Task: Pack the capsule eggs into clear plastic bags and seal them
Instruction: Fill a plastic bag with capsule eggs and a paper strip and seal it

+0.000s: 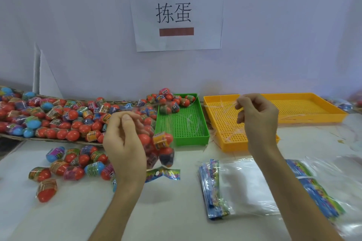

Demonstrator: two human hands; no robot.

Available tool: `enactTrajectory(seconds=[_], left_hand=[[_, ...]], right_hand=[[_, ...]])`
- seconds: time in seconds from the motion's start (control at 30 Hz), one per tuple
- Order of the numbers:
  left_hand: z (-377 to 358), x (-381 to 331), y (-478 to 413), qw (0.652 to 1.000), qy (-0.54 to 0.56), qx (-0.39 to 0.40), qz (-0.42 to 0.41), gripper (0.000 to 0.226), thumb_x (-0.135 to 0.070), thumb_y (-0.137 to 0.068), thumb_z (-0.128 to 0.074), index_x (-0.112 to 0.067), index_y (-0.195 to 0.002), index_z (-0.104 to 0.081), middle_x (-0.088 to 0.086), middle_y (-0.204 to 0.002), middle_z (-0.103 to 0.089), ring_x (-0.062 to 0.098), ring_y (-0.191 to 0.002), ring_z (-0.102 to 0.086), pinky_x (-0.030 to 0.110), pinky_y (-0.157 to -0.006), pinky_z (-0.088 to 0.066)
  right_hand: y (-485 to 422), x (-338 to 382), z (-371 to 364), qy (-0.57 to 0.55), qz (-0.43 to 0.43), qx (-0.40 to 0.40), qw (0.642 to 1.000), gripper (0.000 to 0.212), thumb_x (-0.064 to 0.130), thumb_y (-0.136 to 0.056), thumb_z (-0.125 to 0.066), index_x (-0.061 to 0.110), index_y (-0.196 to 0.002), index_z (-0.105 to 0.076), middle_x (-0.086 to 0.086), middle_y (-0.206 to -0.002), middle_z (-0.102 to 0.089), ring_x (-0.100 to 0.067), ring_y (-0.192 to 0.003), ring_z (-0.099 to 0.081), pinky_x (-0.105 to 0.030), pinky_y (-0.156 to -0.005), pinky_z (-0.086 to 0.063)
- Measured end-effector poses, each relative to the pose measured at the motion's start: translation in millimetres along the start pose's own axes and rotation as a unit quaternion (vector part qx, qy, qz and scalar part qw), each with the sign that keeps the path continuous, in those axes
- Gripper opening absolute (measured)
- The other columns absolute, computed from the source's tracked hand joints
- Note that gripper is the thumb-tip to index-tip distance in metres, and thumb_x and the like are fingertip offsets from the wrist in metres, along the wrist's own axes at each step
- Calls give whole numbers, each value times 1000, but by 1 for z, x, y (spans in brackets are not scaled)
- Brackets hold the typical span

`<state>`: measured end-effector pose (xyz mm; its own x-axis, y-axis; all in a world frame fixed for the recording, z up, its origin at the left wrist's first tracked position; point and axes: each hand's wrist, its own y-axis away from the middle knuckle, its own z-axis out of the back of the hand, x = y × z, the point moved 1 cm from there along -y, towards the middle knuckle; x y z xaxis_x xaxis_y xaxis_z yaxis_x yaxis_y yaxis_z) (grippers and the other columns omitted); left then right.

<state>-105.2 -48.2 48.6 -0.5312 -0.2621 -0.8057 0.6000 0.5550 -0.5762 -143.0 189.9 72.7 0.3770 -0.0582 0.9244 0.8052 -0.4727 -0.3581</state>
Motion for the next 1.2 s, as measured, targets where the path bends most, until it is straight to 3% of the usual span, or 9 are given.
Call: enactTrajectory(seconds=[0.2, 0.37, 0.43, 0.47, 0.57, 0.67, 0.83, 1.07, 1.2], left_hand=[[0, 0, 0, 1000, 2, -8, 19, 32, -14, -105, -40, -24, -82, -59, -16, -70, -60, 0, -67, -54, 14, -63, -44], [1, 0, -2, 1000, 0, -3, 9, 30, -22, -104, -40, -26, -83, -60, -10, -74, -61, 8, -70, -55, 25, -67, -47], [2, 0, -1, 1000, -3, -2, 11, 30, -21, -105, -40, -21, -84, -61, -5, -75, -61, 13, -71, -56, 31, -68, -48], [2, 0, -1, 1000, -7, 0, 14, 30, -21, -105, -40, -20, -84, -61, -1, -75, -60, 14, -71, -56, 33, -68, -48], [2, 1, -1, 1000, -8, 3, 24, 30, -22, -105, -40, -24, -82, -60, 0, -73, -58, 14, -67, -54, 35, -66, -46], [2, 0, -1, 1000, 3, 3, 27, 29, -25, -104, -40, -24, -83, -61, 1, -74, -60, 23, -71, -57, 35, -67, -48], [-2, -4, 2, 999, 9, 38, 16, 29, -19, -105, -41, -26, -84, -60, 1, -76, -60, 3, -63, -53, 12, -60, -44], [-6, -4, 9, 998, 8, 64, 11, 30, -19, -106, -42, -28, -86, -62, -2, -77, -62, 6, -69, -58, 12, -66, -47], [-9, 1, 12, 996, 7, 84, 24, 26, -28, -104, -41, -29, -90, -63, -4, -79, -63, 7, -72, -60, 14, -67, -49]], right_hand=[[-19, 65, -2, 258, 103, 400, 874, 12, 29, -91, -70, 21, -83, -74, 4, -67, -67, -9, -59, -56, -27, -61, -49], [-53, 107, 8, -172, -17, 590, 789, 13, 25, -98, -59, 18, -97, -71, 3, -83, -66, -10, -72, -59, -22, -69, -51], [-77, 77, 6, 25, -96, 497, 862, 20, 21, -98, -57, 14, -111, -71, 1, -90, -68, -12, -78, -62, -25, -72, -53], [-87, 62, 16, 260, -38, 478, 839, 28, 20, -99, -58, 11, -125, -66, -3, -105, -71, -17, -91, -66, -30, -81, -55], [-101, 51, 43, 633, -75, 552, 537, 29, 19, -99, -60, 15, -128, -62, -6, -123, -71, -21, -103, -71, -39, -93, -54], [-117, 91, 39, 532, 27, 455, 713, 25, 15, -98, -60, 33, -111, -71, 8, -91, -77, -8, -73, -71, -31, -75, -55], [-79, 116, 38, 275, 127, 390, 870, 24, 44, -94, -64, 27, -85, -78, 1, -86, -76, -13, -68, -65, -33, -71, -53], [13, 41, -9, 289, 33, 473, 832, 48, 70, -66, -67, 39, -102, -69, 18, -93, -71, -4, -85, -67, -24, -74, -56], [46, 8, -43, 162, 13, 427, 889, 28, 47, -81, -75, 26, -97, -71, 13, -90, -73, -2, -82, -69, -15, -70, -53]])
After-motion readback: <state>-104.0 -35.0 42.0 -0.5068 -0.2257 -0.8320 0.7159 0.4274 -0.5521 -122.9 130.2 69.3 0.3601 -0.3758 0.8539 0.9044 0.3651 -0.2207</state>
